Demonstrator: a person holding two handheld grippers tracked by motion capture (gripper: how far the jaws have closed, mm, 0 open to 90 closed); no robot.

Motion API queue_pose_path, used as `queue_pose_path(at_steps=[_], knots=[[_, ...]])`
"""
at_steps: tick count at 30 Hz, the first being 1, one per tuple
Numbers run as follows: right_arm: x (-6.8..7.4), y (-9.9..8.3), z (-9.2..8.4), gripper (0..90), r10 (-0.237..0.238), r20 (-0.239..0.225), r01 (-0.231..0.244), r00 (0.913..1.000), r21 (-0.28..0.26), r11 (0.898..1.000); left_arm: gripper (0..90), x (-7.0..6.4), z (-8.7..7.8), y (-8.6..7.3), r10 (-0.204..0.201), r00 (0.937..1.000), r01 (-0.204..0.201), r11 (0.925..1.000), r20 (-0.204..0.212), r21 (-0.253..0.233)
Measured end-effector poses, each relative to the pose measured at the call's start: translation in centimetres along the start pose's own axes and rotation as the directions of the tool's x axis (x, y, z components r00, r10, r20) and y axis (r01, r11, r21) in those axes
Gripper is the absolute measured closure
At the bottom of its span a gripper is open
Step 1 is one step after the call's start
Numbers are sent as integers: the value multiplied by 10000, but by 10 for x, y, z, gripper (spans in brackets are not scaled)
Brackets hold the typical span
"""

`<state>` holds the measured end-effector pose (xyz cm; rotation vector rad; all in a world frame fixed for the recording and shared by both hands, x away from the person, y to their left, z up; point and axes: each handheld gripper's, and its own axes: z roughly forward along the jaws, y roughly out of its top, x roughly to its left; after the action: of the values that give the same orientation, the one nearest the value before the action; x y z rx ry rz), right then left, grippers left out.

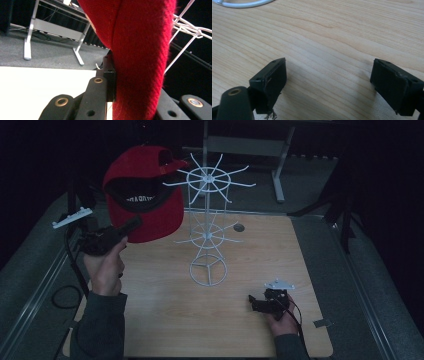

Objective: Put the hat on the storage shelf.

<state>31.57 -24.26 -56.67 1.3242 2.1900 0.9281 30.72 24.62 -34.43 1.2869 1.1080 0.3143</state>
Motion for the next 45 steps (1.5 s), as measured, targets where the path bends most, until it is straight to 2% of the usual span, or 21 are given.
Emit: queue_pose_path(at_steps=[25, 29, 39, 45], knots=[[0, 0, 0, 134, 2, 1, -2, 10000, -3, 10000, 843, 10, 1, -27, -305, 9995, 305, 9993, 3, 229], [0, 0, 0, 134, -5, 1, 5, 10000, -5, 10000, 843, 12, 4, -34, -187, 9998, 190, 9992, -98, 354], [0, 0, 0, 134, -2, 0, 2, 10000, -8, 10000, 840, 16, 12, -50, -267, 9995, 277, 9975, -161, 655], [0, 0, 0, 134, 0, 1, 0, 10000, -12, 10000, 837, 17, 15, -58, -120, 9997, 137, 9966, -215, 808]])
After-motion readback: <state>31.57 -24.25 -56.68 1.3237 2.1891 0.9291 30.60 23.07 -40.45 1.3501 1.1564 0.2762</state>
